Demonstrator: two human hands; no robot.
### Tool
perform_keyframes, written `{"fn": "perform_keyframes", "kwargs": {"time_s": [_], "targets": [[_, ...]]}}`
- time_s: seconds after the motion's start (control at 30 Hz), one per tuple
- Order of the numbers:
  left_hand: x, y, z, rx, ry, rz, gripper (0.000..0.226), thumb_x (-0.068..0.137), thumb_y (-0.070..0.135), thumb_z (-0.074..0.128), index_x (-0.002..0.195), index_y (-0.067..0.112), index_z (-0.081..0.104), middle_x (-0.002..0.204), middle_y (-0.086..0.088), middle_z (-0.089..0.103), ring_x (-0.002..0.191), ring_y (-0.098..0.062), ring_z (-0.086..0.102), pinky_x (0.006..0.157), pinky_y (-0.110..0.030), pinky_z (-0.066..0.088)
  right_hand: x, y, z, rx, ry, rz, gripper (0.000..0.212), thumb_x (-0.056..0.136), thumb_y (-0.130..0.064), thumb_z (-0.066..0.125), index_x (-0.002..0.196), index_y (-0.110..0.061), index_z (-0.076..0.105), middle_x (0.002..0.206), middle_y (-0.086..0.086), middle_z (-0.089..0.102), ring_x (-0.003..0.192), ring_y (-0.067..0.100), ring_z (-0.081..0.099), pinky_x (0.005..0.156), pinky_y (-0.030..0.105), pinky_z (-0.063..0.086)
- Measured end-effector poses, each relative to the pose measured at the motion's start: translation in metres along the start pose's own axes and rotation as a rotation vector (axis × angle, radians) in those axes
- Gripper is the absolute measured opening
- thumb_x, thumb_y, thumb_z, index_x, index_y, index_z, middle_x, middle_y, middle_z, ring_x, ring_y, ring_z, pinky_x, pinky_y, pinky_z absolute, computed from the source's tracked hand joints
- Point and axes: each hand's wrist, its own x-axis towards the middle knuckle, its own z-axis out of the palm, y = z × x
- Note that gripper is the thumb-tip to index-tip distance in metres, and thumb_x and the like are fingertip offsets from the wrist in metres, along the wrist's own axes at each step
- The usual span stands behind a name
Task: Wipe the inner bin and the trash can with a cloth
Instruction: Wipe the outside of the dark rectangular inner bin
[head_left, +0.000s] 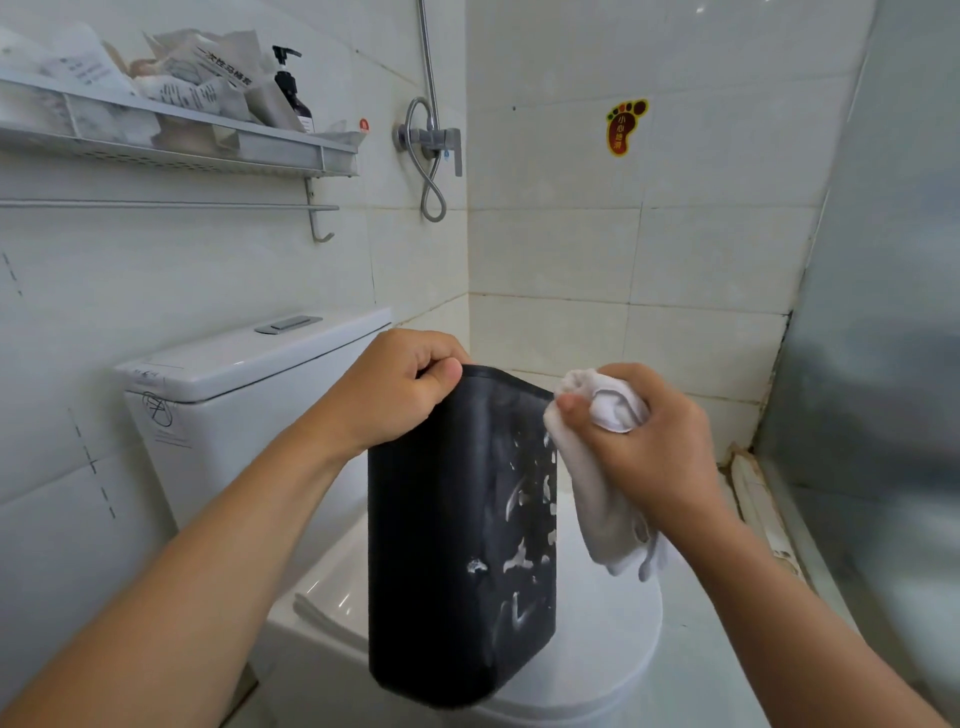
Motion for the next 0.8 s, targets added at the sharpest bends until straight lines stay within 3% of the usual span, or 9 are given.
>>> {"fn": "perform_keyframes", "kwargs": {"time_s": [0.07, 0.2, 0.3, 0.4, 0.57, 0.7, 0.8], "targets": [[0.002, -0.005, 0.001, -0.026, 0.026, -0.009, 0.033, 0.102, -0.004, 0.05, 0.083, 0.011, 0.073, 0.059, 0.017, 0.058, 0.056, -0.001, 0.051, 0.058, -0.011, 0.038, -0.002, 0.004, -0.005, 0.052, 0.002, 0.036, 0.028, 0.08, -0.061, 0.079, 0.096, -0.04, 0.069, 0.086, -0.026, 0.071, 0.083, -0.002, 0.067, 0.072, 0.029, 0.056], [0.006, -0.023, 0.007, -0.103, 0.08, -0.036, 0.033, 0.102, -0.003, 0.049, 0.082, 0.009, 0.072, 0.069, -0.006, 0.062, 0.067, -0.009, 0.052, 0.067, -0.023, 0.042, -0.006, 0.002, -0.008, -0.02, -0.019, 0.009, 0.029, 0.079, -0.063, 0.079, 0.097, -0.042, 0.068, 0.087, -0.03, 0.069, 0.084, -0.005, 0.066, 0.071, 0.024, 0.054], [0.005, -0.028, 0.016, -0.141, 0.064, -0.083, 0.035, 0.104, -0.004, 0.047, 0.08, 0.011, 0.068, 0.065, 0.008, 0.056, 0.06, -0.003, 0.047, 0.06, -0.013, 0.038, -0.009, 0.003, -0.006, -0.047, -0.017, 0.024, 0.034, 0.077, -0.064, 0.08, 0.099, -0.041, 0.07, 0.087, -0.028, 0.07, 0.085, -0.004, 0.067, 0.076, 0.03, 0.058], [0.005, -0.028, 0.019, -0.188, -0.006, -0.123, 0.028, 0.106, 0.009, 0.046, 0.082, 0.004, 0.062, 0.07, 0.0, 0.051, 0.063, -0.007, 0.043, 0.059, -0.017, 0.035, -0.013, 0.001, -0.002, -0.059, -0.041, 0.016, 0.033, 0.078, -0.065, 0.079, 0.1, -0.043, 0.069, 0.086, -0.028, 0.07, 0.086, -0.003, 0.067, 0.078, 0.033, 0.059], [0.003, -0.024, 0.022, -0.25, -0.053, -0.089, 0.028, 0.096, 0.026, 0.046, 0.079, 0.007, 0.056, 0.071, 0.005, 0.047, 0.07, -0.008, 0.043, 0.063, -0.018, 0.034, -0.016, -0.014, 0.016, -0.168, -0.021, -0.064, 0.039, 0.08, -0.069, 0.074, 0.107, -0.043, 0.064, 0.086, -0.023, 0.068, 0.083, 0.0, 0.063, 0.073, 0.031, 0.054], [0.003, -0.026, 0.027, -0.214, -0.031, -0.072, 0.027, 0.093, 0.023, 0.047, 0.08, 0.0, 0.052, 0.069, 0.005, 0.041, 0.067, -0.01, 0.038, 0.061, -0.02, 0.031, -0.022, -0.012, 0.036, -0.242, -0.076, -0.174, 0.056, 0.084, -0.068, 0.066, 0.124, -0.032, 0.051, 0.1, -0.015, 0.065, 0.088, 0.013, 0.062, 0.07, 0.034, 0.049], [0.001, -0.028, 0.025, -0.252, -0.02, -0.081, 0.025, 0.091, 0.021, 0.047, 0.073, 0.003, 0.044, 0.067, 0.003, 0.035, 0.065, -0.011, 0.032, 0.059, -0.021, 0.026, -0.031, -0.001, 0.04, -0.18, -0.205, -0.291, 0.058, 0.089, -0.05, 0.063, 0.135, -0.018, 0.047, 0.118, -0.006, 0.06, 0.102, 0.018, 0.059, 0.083, 0.039, 0.05]]}}
